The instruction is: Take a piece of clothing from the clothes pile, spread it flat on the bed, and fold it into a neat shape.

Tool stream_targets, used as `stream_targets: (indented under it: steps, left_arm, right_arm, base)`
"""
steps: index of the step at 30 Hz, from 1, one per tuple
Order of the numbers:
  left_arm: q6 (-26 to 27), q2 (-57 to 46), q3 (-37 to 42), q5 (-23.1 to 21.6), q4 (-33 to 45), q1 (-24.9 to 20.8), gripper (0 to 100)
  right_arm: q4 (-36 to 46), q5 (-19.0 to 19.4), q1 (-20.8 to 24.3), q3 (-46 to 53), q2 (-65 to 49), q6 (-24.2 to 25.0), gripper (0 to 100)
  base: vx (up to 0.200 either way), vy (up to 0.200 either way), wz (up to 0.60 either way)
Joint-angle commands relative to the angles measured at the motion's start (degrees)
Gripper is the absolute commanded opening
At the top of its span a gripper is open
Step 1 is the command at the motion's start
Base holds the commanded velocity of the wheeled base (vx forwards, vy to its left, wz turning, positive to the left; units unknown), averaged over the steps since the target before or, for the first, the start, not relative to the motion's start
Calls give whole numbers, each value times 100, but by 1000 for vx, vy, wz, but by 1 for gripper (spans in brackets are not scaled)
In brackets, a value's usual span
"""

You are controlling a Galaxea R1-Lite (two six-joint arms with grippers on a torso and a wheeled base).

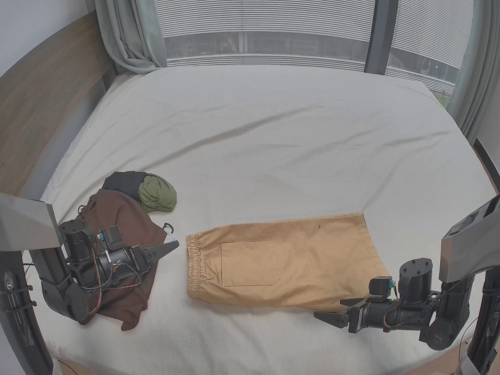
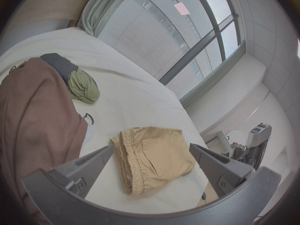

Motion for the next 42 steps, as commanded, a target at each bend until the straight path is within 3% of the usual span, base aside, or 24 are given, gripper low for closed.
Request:
stream_targets:
  steps: [1, 42]
  left_arm:
    - [-102, 68, 18, 4, -1, -100, 100]
    - [-137, 2116, -1089, 56, -10, -548, 100]
  right_arm:
    - [2, 37, 203, -253, -129, 23, 100]
    - [-7, 81, -114, -411, 3, 31, 100]
  base:
    - [0, 0, 0]
    - [0, 0, 0]
